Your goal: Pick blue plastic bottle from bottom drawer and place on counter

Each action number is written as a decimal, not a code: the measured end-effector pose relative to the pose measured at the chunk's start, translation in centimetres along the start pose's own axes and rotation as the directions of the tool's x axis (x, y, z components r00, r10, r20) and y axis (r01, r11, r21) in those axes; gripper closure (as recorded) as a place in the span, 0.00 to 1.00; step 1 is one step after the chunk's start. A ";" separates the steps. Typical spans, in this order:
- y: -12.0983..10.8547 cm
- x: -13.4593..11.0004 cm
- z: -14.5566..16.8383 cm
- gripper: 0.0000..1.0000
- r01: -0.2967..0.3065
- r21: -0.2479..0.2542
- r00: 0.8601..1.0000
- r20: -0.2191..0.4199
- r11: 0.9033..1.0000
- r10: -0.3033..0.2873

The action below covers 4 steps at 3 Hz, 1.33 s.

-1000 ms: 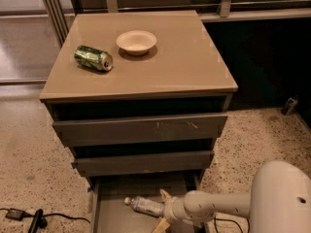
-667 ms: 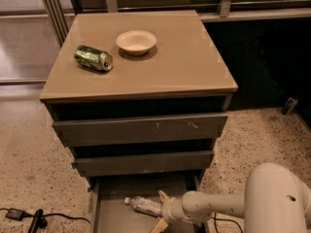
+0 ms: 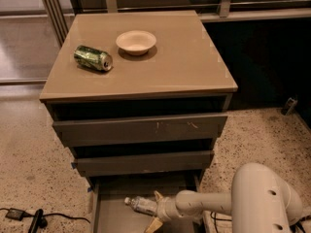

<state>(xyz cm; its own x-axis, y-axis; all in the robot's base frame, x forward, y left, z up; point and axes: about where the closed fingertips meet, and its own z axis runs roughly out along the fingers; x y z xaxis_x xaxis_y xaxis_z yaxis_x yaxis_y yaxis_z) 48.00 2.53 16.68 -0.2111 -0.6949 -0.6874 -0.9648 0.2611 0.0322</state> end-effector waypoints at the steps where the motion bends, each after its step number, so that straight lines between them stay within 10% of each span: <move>1: -0.9 0.4 1.2 0.00 -0.012 0.005 1.000 -0.005 1.000 0.012; 4: -2.3 1.6 1.5 0.00 -0.037 0.031 0.999 0.000 0.999 0.037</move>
Offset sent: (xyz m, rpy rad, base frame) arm 0.0336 -0.0104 -0.0207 -0.0109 -0.0113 -0.0528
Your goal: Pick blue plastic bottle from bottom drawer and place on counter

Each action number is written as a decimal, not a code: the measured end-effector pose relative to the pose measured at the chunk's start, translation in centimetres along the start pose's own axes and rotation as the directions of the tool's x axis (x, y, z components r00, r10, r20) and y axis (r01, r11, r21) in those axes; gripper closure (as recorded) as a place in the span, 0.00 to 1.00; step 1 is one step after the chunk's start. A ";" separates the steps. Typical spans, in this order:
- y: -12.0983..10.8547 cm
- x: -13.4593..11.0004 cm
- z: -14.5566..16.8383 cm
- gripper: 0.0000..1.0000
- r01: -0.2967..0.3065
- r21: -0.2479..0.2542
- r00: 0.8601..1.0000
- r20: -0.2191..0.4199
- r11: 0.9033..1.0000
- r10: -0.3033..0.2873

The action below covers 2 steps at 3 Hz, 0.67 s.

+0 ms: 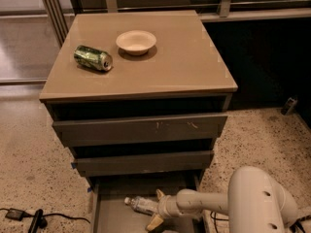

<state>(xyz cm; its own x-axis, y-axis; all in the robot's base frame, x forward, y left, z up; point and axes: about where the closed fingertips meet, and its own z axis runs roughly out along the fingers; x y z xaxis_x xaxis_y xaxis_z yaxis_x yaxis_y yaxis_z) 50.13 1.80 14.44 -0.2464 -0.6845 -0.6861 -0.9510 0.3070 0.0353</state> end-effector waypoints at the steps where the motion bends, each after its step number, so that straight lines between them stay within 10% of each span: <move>1: 0.0 0.0 0.0 0.18 0.000 0.000 1.000 0.000 1.000 0.000; 2: 0.0 0.0 0.0 0.41 0.000 0.000 1.000 0.000 1.000 0.000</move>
Offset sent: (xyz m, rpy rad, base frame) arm 0.0000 0.0000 0.0000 0.0000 0.0000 0.0000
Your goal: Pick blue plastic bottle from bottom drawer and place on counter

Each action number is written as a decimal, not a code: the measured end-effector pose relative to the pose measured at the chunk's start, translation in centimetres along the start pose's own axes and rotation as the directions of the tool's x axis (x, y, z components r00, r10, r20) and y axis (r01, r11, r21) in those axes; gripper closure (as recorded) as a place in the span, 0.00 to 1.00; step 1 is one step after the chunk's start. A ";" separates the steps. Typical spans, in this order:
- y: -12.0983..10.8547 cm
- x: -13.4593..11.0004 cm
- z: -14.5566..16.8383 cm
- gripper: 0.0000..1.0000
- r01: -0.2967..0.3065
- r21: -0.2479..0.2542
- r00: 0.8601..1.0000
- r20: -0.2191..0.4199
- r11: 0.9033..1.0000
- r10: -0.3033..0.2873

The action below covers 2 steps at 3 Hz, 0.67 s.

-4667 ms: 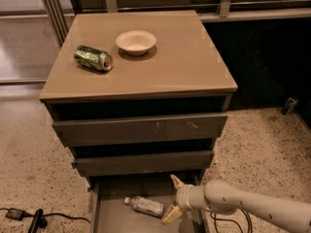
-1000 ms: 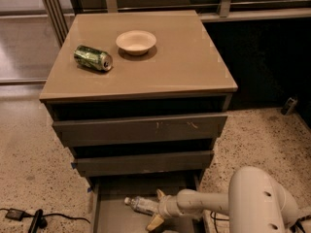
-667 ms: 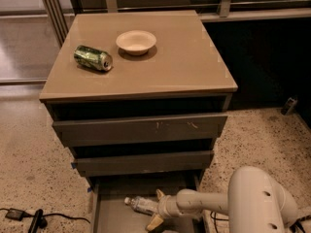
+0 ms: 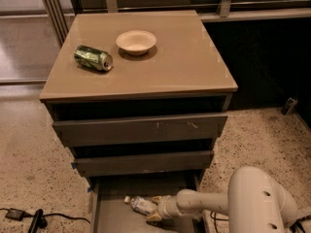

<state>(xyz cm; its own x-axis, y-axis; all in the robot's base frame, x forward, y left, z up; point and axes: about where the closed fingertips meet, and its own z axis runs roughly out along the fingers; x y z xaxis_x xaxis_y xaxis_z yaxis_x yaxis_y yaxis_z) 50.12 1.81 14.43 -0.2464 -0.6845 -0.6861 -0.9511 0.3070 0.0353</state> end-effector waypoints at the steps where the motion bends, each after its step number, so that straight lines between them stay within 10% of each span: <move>1: 0.0 0.0 0.0 0.64 0.000 0.000 1.000 0.000 1.000 0.000; 2: 0.0 0.0 0.0 0.88 0.000 0.000 1.000 0.000 1.000 0.000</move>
Offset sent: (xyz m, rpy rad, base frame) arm 0.0000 0.0000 0.0000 0.0000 0.0000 0.0000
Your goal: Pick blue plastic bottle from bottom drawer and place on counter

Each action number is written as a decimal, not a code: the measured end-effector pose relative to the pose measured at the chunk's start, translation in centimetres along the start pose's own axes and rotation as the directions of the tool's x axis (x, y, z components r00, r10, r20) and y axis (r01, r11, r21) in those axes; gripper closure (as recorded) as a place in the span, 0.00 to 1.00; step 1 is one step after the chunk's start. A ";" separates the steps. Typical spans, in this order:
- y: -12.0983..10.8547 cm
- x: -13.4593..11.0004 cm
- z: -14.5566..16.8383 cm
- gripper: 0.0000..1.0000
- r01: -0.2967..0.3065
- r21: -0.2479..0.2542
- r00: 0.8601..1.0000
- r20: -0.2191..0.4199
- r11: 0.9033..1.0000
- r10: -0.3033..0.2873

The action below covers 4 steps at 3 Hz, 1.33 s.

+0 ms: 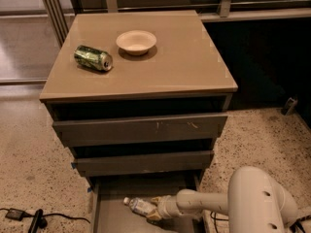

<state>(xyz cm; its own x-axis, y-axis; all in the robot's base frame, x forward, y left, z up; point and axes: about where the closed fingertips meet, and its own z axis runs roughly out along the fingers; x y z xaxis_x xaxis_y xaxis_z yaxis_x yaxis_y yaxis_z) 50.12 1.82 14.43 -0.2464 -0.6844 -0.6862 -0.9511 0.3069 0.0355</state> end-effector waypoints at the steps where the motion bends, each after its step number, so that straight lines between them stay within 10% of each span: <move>1: 0.0 0.0 0.0 1.00 0.000 0.000 1.000 0.000 1.000 0.000; 4: 1.1 -0.1 -5.4 1.00 0.028 0.065 0.997 0.070 0.998 -0.032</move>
Offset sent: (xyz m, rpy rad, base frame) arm 0.0000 0.0000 0.0000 0.0000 0.0000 0.0000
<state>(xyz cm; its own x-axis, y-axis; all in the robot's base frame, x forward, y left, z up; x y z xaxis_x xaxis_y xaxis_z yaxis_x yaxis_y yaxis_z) 48.08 -1.37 18.47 -0.2017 -0.6460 -0.7362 -0.9436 0.3296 -0.0307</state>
